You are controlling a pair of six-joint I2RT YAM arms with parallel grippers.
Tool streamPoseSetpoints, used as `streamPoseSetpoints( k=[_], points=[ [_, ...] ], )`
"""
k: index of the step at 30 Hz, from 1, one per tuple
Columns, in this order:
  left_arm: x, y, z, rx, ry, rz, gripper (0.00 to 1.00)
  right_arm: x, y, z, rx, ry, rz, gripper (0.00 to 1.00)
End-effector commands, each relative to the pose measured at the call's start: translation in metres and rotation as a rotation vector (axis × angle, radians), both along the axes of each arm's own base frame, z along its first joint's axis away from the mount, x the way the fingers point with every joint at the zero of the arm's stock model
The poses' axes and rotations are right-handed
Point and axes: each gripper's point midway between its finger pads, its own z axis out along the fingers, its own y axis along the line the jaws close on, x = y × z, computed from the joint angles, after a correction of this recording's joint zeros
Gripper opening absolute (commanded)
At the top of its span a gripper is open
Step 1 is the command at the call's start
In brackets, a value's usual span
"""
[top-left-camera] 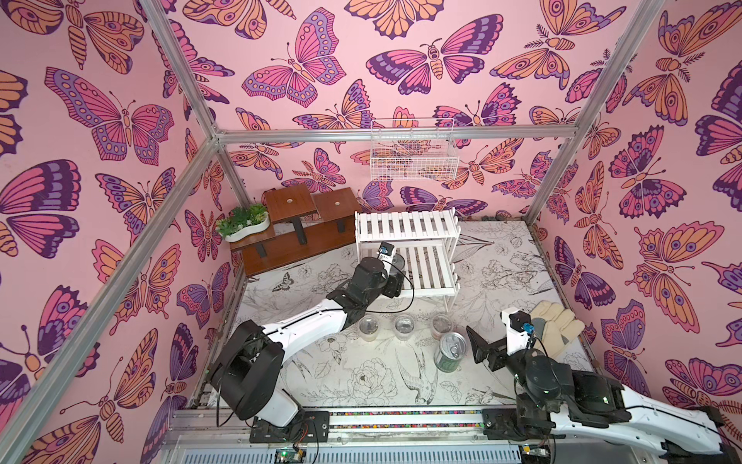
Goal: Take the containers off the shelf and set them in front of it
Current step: 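Pick up a container from the shelf, then place the container at the center of the board.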
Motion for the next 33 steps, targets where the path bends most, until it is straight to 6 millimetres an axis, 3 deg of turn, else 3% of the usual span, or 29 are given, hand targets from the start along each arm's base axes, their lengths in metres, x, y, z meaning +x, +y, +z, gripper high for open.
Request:
streamPoseSetpoints(
  k=[1,13,24,33],
  points=[
    [-0.001,-0.002,0.011,-0.034,-0.03,-0.02,0.66,0.002,-0.008,0.01,0.003,-0.019,-0.028,0.99],
    [-0.026,-0.002,0.035,-0.058,-0.061,-0.069,0.66,0.01,0.004,0.004,-0.05,0.043,-0.005,0.99],
    [-0.069,0.002,0.059,-0.056,-0.099,-0.131,0.66,0.025,0.022,-0.006,-0.038,0.131,0.043,0.99],
    [-0.114,0.004,0.053,-0.052,-0.078,-0.228,0.67,0.031,0.021,-0.008,-0.04,0.145,0.041,0.99]
  ],
)
